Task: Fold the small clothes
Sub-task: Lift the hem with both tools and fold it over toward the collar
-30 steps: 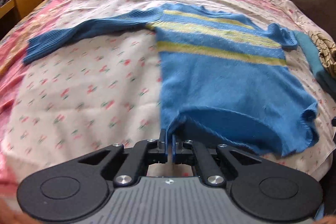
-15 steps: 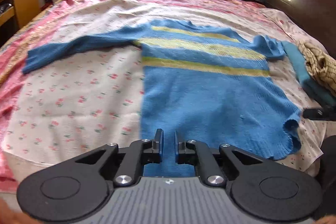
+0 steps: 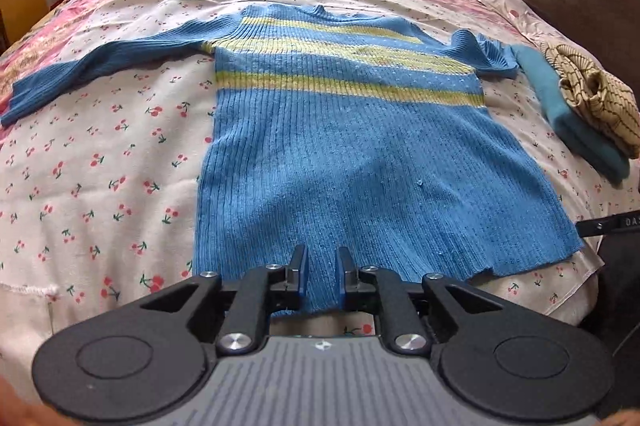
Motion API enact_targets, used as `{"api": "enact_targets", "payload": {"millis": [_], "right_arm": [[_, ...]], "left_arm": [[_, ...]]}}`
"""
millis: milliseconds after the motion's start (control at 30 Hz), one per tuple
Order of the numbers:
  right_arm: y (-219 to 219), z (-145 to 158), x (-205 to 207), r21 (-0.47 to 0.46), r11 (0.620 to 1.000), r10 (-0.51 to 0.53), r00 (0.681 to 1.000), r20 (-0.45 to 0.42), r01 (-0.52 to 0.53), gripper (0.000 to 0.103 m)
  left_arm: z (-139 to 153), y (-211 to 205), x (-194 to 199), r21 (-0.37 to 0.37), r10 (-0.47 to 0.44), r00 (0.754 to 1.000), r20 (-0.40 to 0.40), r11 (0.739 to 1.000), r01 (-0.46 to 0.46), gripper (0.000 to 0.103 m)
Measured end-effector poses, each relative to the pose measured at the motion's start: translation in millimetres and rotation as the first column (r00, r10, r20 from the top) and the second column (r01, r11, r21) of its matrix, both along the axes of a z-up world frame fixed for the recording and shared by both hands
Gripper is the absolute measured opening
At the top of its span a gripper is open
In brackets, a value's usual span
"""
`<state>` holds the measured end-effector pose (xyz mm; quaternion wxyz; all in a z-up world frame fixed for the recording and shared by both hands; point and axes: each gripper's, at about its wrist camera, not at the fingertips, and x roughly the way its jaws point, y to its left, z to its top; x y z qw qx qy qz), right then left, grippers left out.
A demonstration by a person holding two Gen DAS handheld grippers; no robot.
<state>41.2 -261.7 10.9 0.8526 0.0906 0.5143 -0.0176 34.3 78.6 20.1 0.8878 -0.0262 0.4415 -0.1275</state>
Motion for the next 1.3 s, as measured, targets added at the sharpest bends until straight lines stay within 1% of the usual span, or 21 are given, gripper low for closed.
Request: {"api": "enact_targets", "payload": {"millis": [67,133,167,233,300,400,433,500,567,633,700,833,900,967,1033,1100,1167,1200,1233,1267,1300], "right_arm": [[-7.1,4.4,-4.3,-0.002,1.0,-0.01,1.0,0.014,0.01,0.001],[-10.4,14.6,-6.7,0.033,0.999,0.001,0.999,0.044,-0.003,0.009],[-10.0,21.3,-6.6,0.042,0.999,0.013,0.998,0.068,-0.016,0.01],[-4.5,36.0,-0.7,0.028,0.998,0.048,0.991,0.129,-0.052,0.012],[3.0,47.2,13.4,-0.002,0.996,0.087,0.98,0.181,-0.088,0.012],[10.6,55.4,53.3,-0.004,0.993,0.116,0.968,0.22,-0.118,0.017],[12.7,56.5,69.5,0.002,0.991,0.131,0.964,0.23,-0.135,0.022],[17.6,57.9,103.7,-0.01,0.987,0.16,0.953,0.256,-0.163,0.029],[22.0,58.7,141.7,-0.043,0.981,0.191,0.94,0.283,-0.187,0.033],[26.0,55.9,184.2,-0.062,0.976,0.218,0.928,0.302,-0.21,0.049],[27.4,50.3,225.6,-0.078,0.969,0.247,0.916,0.316,-0.234,0.054],[31.1,27.5,304.3,-0.125,0.956,0.29,0.91,0.296,-0.264,0.054],[31.5,13.7,333.1,-0.123,0.956,0.291,0.916,0.278,-0.266,0.054],[32.6,1.2,352.5,-0.106,0.955,0.296,0.918,0.262,-0.278,0.054],[34.7,-9.3,361.4,-0.086,0.947,0.322,0.917,0.235,-0.311,0.054],[38.3,-16.7,363.7,-0.109,0.935,0.355,0.908,0.221,-0.338,0.056],[37.7,-17.0,361.5,-0.124,0.926,0.375,0.898,0.229,-0.356,0.053],[35.9,-15.5,361.5,-0.117,0.928,0.371,0.9,0.23,-0.353,0.046],[34.3,-14.4,361.9,-0.113,0.932,0.362,0.903,0.23,-0.345,0.036],[32.6,-14.1,362.4,-0.108,0.935,0.355,0.907,0.227,-0.339,0.033],[32.4,-13.6,363.9,-0.105,0.936,0.351,0.909,0.226,-0.336,0.028]], "left_arm": [[5.8,-1.7,-2.3,0.013,-0.001,1.0,0.013,1.0,0.001,0.02],[14.0,-4.4,-0.5,0.027,-0.01,1.0,0.029,1.0,0.01,0.021],[18.6,-5.7,3.3,0.029,-0.016,0.999,0.035,0.999,0.015,0.021],[28.6,-8.4,14.3,0.034,-0.024,0.998,0.057,0.999,0.022,0.022],[39.0,-11.9,30.7,0.044,-0.029,0.995,0.095,0.999,0.025,0.027],[48.7,-14.3,63.4,0.051,-0.028,0.99,0.135,0.998,0.021,0.031],[49.6,-14.1,77.3,0.06,-0.023,0.99,0.142,0.998,0.015,0.031],[49.8,-12.1,105.5,0.07,-0.012,0.988,0.153,0.998,0.001,0.031],[48.6,-9.5,135.7,0.071,0.0,0.986,0.166,0.997,-0.012,0.031],[45.3,-6.1,169.9,0.057,0.015,0.985,0.174,0.998,-0.026,0.032],[38.9,-2.5,202.9,0.039,0.034,0.984,0.173,0.998,-0.041,0.033],[16.0,-0.7,262.9,0.004,0.057,0.987,0.15,0.998,-0.058,0.034],[4.4,-2.5,284.3,0.014,0.059,0.988,0.144,0.998,-0.062,0.034],[-2.0,-0.1,301.1,0.023,0.075,0.984,0.161,0.997,-0.08,0.034],[-4.9,7.1,313.1,0.003,0.099,0.979,0.175,0.995,-0.101,0.034],[-6.4,16.4,323.2,-0.022,0.123,0.976,0.179,0.992,-0.121,0.034],[-8.7,20.9,332.1,-0.027,0.13,0.975,0.179,0.992,-0.127,0.034],[-9.5,21.1,335.8,-0.025,0.123,0.975,0.183,0.992,-0.12,0.035],[-11.1,20.1,340.3,-0.019,0.111,0.977,0.18,0.994,-0.109,0.036],[-14.8,17.1,347.7,-0.01,0.089,0.984,0.157,0.996,-0.089,0.039],[-20.1,13.1,354.1,0.006,0.063,0.99,0.124,0.998,-0.065,0.039]]}}
